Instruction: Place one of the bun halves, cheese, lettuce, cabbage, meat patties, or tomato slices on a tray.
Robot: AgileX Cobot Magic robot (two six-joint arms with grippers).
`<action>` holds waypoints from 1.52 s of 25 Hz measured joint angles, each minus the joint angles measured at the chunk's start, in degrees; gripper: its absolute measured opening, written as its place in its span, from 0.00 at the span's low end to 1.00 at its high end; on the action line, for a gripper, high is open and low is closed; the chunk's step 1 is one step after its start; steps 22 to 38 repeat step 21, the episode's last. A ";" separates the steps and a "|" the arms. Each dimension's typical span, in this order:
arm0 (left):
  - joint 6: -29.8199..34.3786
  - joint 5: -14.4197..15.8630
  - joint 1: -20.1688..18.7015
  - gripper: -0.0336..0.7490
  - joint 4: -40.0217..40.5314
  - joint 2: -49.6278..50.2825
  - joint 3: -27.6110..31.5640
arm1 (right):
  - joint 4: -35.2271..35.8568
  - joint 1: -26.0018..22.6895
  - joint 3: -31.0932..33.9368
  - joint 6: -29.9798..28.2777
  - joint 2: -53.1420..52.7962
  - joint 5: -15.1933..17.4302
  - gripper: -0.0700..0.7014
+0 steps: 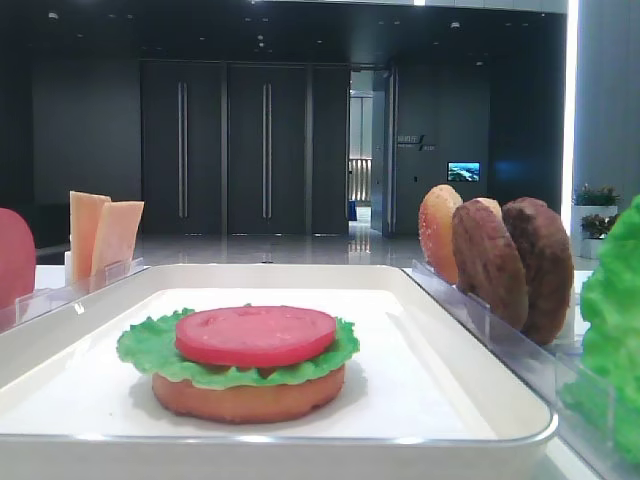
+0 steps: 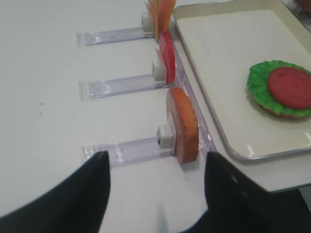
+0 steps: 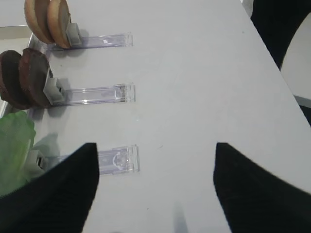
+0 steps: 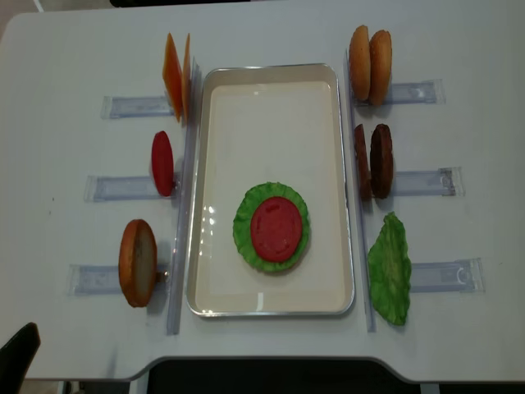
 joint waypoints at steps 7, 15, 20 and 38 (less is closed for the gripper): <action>0.00 0.00 0.00 0.64 0.00 0.00 0.00 | 0.00 0.00 0.00 0.00 0.00 0.00 0.71; 0.00 0.00 0.00 0.64 0.00 0.00 0.00 | 0.00 0.00 0.00 0.00 0.00 0.00 0.71; 0.00 0.00 0.00 0.64 0.00 0.00 0.00 | 0.00 0.00 0.00 0.00 0.00 0.00 0.71; 0.00 0.00 0.00 0.64 0.00 0.00 0.00 | 0.00 0.00 0.00 0.00 0.00 0.00 0.71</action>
